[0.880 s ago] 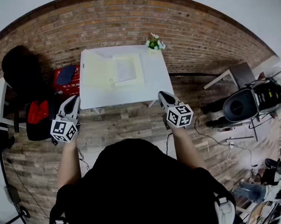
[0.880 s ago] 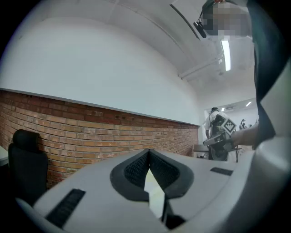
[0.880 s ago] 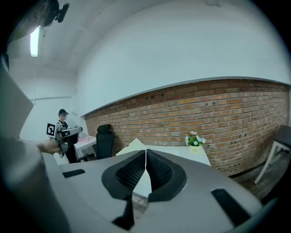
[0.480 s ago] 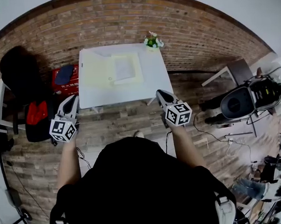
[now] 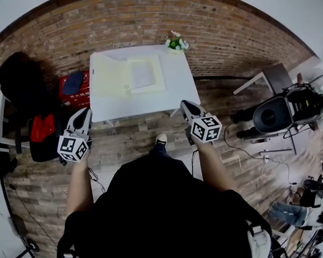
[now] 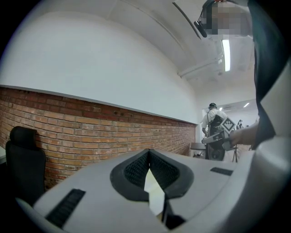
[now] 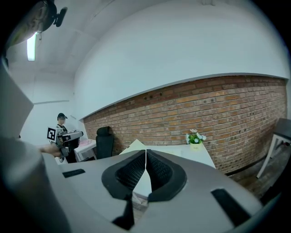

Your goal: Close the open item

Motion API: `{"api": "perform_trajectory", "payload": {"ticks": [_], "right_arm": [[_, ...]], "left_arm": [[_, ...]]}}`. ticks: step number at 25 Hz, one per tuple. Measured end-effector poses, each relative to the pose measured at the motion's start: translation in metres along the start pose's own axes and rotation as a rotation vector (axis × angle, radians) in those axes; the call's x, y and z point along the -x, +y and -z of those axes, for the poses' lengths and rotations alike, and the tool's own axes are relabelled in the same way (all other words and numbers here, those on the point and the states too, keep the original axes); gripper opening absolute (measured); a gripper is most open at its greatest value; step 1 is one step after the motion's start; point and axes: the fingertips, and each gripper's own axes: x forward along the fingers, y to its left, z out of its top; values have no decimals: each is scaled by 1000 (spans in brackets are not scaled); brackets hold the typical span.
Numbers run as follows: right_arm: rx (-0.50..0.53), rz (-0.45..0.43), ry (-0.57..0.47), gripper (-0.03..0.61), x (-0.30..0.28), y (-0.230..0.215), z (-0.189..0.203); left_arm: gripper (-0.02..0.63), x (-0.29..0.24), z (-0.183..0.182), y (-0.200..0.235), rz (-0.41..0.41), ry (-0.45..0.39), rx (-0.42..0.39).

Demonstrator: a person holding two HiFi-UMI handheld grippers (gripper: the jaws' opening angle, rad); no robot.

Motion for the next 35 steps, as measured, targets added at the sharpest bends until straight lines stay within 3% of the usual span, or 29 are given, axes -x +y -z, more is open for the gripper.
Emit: {"api": "perform_trajectory", "payload": {"ticks": [35], "right_arm": [[-17, -71, 80, 25, -77, -71, -7]], "left_arm": [[12, -84, 18, 24, -70, 63, 19]]}}
